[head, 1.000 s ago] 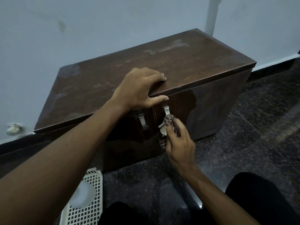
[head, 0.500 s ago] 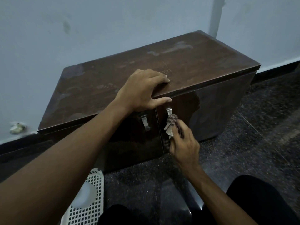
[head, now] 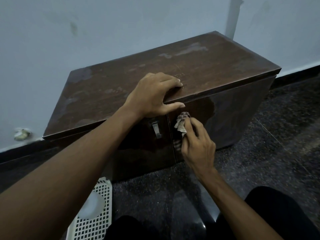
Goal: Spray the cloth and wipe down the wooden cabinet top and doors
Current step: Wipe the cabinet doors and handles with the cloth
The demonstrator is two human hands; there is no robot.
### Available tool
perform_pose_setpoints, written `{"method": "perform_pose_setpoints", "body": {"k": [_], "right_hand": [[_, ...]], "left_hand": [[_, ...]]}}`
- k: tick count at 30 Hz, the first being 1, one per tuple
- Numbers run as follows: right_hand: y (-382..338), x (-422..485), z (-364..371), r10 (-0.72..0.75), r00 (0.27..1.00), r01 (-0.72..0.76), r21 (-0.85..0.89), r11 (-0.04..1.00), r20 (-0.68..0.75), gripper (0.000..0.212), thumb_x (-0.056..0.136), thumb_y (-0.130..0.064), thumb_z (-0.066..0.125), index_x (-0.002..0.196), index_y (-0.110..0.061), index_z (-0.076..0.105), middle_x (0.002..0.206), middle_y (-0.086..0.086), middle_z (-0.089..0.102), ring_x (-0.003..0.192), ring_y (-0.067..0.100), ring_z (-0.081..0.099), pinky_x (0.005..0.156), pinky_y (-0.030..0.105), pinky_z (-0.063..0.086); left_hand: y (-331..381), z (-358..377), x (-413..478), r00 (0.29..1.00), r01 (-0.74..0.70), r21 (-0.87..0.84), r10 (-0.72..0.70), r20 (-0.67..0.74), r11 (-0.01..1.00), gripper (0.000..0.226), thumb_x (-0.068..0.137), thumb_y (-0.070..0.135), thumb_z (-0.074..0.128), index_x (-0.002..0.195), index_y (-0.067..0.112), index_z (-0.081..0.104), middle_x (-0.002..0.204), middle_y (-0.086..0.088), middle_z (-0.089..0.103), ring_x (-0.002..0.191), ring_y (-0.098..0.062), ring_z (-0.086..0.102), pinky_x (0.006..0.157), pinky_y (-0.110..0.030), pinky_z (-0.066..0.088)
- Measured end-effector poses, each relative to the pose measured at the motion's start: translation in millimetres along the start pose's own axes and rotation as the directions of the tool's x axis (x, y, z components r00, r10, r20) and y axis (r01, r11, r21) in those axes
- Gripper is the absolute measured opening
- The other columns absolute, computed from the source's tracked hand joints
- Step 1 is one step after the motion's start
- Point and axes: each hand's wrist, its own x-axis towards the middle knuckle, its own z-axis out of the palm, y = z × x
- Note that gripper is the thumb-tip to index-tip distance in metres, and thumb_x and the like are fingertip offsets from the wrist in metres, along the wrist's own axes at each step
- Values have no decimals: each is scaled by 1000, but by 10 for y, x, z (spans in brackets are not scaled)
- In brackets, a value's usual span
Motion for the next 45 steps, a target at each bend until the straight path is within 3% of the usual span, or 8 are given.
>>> {"method": "perform_pose_setpoints", "body": {"k": [4,9,19,25,33,38,41,45], "right_hand": [[72,18,-24,-53,997,56,-48,997,49,44,87,-8,56,131,-13,61,128,4,59,82,25,63,50,34,52],[254,-92,-6,214,977,-215,90,972,28,40,91,-12,50,128,-11,63,131,2,55,97,23,63,62,36,55],[77,-430,243,241,955,-277,242,930,171,35,99,-25,42,111,-4,67,139,3,51,94,22,67,66,28,52],[-110,-735,439,42,932,-133,234,963,360,36,98,-20,48,130,-8,58,143,1,45,94,23,66,62,31,55],[-737,-543,431,301,906,-416,488,767,299,44,102,-39,37,98,-4,63,134,-4,44,90,1,57,64,24,53],[-806,-352,321,240,961,-277,513,812,139,30,100,-23,48,99,-1,67,131,1,48,81,7,57,62,23,52],[-883,-237,233,51,987,-106,380,919,152,31,93,-11,60,122,-5,65,137,6,48,93,16,63,69,20,51],[-1119,-37,177,74,964,-125,194,973,254,39,92,-20,49,128,-9,59,137,8,48,92,19,66,61,25,52]], "left_hand": [[4,-1,-5,1000,-4,-7,4,-10,1000,61,84,63,65,121,15,69,125,0,69,114,-20,65,92,-46,50],[-2,3,-4,1000,0,-7,0,-16,1000,60,83,62,67,121,15,69,125,0,69,114,-21,65,91,-47,50],[-3,-11,-2,1000,18,-36,-18,-1,999,62,82,65,66,121,17,69,125,1,69,115,-19,64,92,-46,50],[-11,-9,3,1000,23,-48,-23,-5,999,62,81,66,66,121,18,69,125,2,69,116,-18,64,92,-44,50],[-35,-27,22,998,65,-122,-63,21,990,65,79,71,66,121,22,69,126,5,69,117,-14,63,94,-45,51],[-43,-35,20,995,95,-137,-94,12,986,63,75,74,68,117,28,70,125,10,68,118,-9,62,94,-45,51],[-17,-59,21,995,101,-124,-101,5,987,61,75,73,68,117,28,70,125,11,68,117,-10,62,94,-44,49],[-26,-47,22,996,87,-149,-87,3,985,62,76,72,69,117,26,70,125,9,68,117,-11,62,94,-45,51]]}}
